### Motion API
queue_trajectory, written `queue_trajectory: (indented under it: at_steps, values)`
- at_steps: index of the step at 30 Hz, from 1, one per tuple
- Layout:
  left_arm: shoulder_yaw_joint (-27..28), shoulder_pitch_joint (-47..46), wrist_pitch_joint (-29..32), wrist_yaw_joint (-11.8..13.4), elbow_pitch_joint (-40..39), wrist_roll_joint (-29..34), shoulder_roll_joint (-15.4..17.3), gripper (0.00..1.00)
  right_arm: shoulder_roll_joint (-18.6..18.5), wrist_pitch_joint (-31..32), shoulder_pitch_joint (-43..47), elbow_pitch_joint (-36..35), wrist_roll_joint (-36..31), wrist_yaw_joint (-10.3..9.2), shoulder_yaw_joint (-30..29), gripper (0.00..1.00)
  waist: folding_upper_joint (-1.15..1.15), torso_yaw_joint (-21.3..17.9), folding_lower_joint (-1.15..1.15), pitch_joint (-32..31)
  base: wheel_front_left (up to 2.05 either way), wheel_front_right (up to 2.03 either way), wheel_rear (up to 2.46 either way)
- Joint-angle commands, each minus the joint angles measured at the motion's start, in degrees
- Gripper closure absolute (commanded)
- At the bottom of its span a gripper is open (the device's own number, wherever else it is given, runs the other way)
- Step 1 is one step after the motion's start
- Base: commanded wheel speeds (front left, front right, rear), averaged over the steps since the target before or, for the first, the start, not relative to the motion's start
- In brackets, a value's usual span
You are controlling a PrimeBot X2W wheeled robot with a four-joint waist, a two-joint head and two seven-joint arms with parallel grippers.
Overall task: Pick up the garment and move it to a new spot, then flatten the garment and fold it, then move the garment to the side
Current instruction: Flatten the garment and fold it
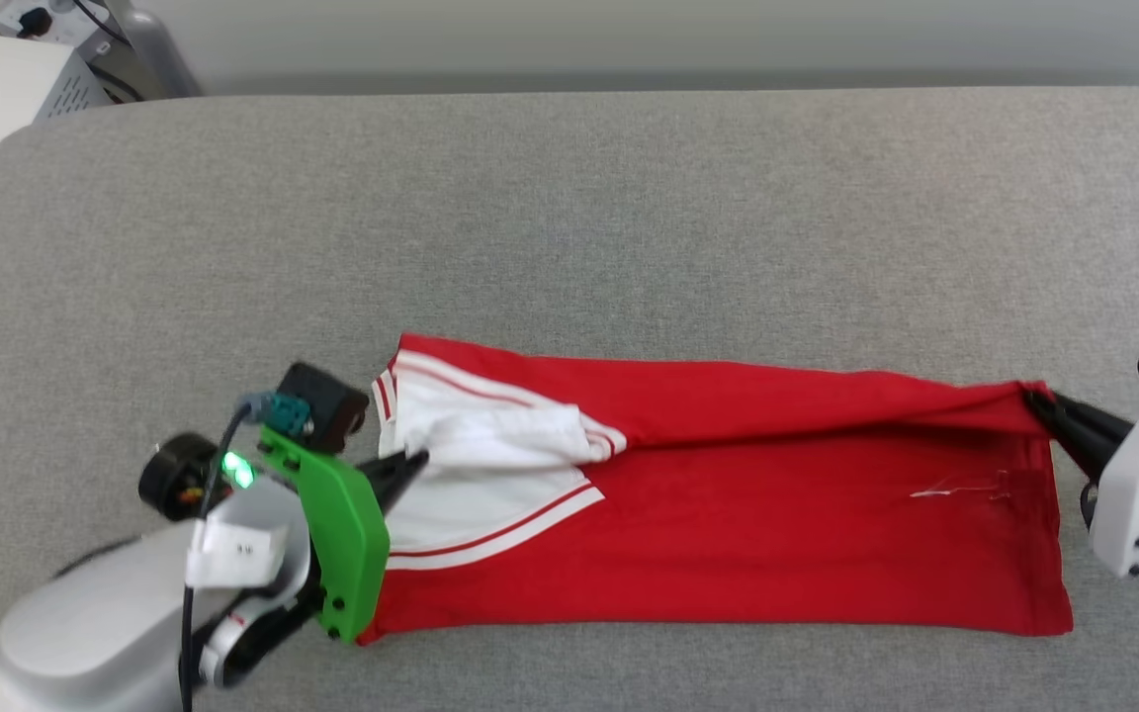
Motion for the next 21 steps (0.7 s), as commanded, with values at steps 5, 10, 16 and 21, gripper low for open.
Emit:
queue_trajectory:
  at_steps: [5,10,16,21]
  values:
    - [-0.36,6.09,-2.01,1.7,0.06,-1.52,0.01,1.0,0.49,-2.22,8.14,-1.75,0.83,-0.04,-3.66,1.0,0.0,0.65,0.0,-1.32,0.0,0.0,0.0]
    - [-0.59,9.31,-2.72,1.86,1.42,-1.75,-0.93,1.0,1.65,-2.93,14.65,-2.62,1.63,-0.04,-7.26,1.0,0.0,0.82,0.0,-1.34,0.0,0.0,0.0]
    - [-0.7,11.45,-3.84,1.38,4.25,-2.09,-2.53,1.0,3.7,-2.29,19.99,-2.59,2.12,-0.04,-10.49,1.0,0.0,0.84,0.0,-0.74,0.0,0.0,0.0]
    - [-0.43,12.28,-5.52,1.74,6.25,-2.1,-4.04,0.15,5.72,-1.54,22.09,-2.72,1.12,-0.04,-12.01,0.97,0.0,0.97,0.0,-0.91,0.0,0.0,0.0]
